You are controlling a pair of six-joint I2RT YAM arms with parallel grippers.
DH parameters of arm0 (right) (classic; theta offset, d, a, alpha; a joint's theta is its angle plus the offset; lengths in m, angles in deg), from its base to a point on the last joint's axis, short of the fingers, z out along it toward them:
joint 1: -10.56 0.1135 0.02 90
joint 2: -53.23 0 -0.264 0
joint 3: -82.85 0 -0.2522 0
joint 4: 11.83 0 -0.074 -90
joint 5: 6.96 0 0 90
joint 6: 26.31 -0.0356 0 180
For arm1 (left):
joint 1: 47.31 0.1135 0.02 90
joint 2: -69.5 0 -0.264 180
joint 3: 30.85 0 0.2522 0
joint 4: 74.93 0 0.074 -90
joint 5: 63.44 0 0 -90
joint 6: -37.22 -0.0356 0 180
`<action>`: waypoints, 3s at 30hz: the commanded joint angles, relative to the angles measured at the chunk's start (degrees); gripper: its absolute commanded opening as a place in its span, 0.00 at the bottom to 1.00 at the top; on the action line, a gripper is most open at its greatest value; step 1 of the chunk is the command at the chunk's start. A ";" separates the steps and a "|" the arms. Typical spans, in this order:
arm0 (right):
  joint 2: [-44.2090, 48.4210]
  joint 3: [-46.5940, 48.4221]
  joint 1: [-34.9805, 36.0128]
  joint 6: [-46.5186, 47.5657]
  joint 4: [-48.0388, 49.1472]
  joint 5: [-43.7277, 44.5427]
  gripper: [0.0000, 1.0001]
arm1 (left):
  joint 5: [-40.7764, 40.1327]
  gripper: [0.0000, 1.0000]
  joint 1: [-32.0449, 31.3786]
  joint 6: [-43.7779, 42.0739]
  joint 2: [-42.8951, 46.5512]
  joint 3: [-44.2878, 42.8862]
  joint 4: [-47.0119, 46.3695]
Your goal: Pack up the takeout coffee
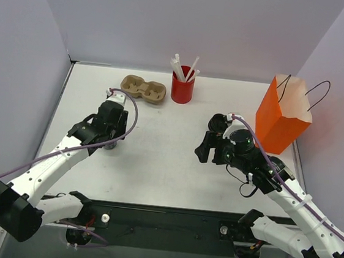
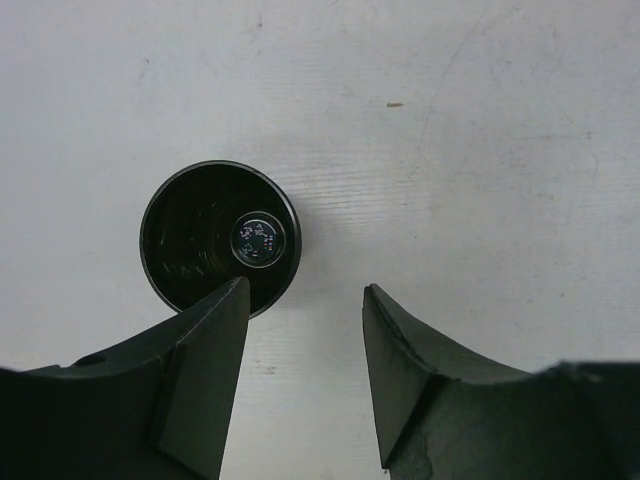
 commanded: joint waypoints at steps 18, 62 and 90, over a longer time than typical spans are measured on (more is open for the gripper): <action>3.52 -2.71 0.19 5.40 1.66 -7.61 0.67 | 12.63 0.42 10.01 -6.45 -11.70 -3.58 -1.98; 3.34 -3.85 0.19 4.96 1.66 -7.52 0.68 | 16.15 0.19 11.32 -6.45 -13.20 -3.75 -2.33; 3.17 -4.12 0.19 5.05 1.57 -7.35 0.69 | 15.72 0.00 11.85 -5.23 -12.50 -7.35 0.66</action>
